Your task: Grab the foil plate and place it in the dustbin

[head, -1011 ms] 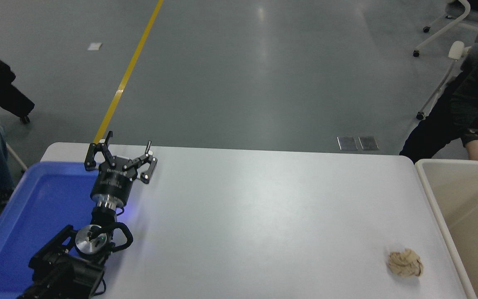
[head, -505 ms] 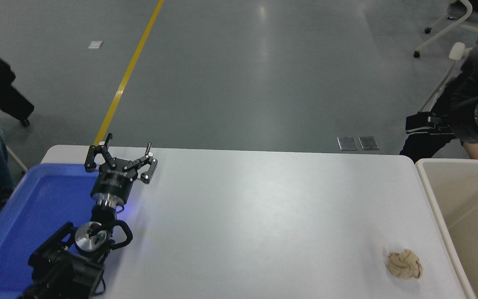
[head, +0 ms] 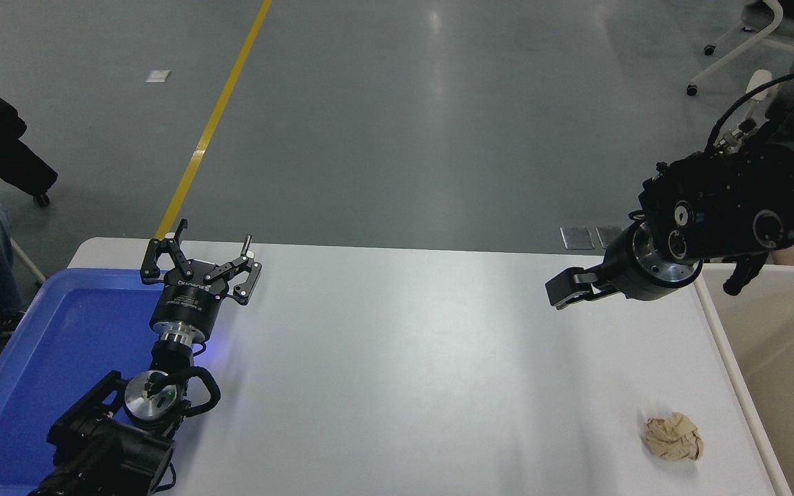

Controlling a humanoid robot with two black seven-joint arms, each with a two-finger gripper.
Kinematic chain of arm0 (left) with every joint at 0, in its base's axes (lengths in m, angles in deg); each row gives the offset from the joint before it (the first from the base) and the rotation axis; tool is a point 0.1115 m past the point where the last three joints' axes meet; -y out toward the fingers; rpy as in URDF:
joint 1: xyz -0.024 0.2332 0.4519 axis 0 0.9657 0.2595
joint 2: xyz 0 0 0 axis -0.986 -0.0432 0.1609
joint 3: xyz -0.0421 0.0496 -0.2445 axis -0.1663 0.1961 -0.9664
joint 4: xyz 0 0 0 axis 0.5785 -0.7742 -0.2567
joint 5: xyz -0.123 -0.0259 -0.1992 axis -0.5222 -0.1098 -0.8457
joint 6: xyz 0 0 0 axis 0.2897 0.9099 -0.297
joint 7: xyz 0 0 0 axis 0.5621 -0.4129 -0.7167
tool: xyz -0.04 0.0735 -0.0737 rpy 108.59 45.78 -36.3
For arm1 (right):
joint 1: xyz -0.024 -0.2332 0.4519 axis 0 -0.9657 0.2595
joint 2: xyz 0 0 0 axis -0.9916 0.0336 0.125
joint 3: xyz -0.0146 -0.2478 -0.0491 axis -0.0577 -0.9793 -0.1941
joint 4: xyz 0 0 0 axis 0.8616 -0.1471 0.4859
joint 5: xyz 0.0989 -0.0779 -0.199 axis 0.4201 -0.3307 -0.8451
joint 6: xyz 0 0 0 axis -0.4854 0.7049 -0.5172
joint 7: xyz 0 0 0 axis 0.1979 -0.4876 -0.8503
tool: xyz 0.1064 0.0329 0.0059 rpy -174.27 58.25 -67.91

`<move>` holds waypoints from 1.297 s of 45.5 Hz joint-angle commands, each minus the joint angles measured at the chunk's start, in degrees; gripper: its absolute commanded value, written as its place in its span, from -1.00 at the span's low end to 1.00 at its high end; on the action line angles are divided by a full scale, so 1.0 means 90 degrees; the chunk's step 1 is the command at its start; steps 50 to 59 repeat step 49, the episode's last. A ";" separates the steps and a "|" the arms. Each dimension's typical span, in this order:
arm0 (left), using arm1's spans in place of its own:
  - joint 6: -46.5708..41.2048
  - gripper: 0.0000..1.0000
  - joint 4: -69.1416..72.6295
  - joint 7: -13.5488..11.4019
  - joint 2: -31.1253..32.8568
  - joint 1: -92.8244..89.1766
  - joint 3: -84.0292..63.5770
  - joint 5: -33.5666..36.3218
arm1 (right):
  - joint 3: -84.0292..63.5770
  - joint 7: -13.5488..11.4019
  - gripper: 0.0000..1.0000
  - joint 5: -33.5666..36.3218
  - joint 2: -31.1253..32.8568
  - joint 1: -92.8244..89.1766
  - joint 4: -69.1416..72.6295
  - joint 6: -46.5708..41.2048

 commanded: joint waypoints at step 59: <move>0.0003 0.98 -0.0001 0.0001 0.0000 0.0000 0.0000 0.0007 | -0.0356 0.0017 1.00 0.0208 0.0908 0.1573 0.0518 -0.2596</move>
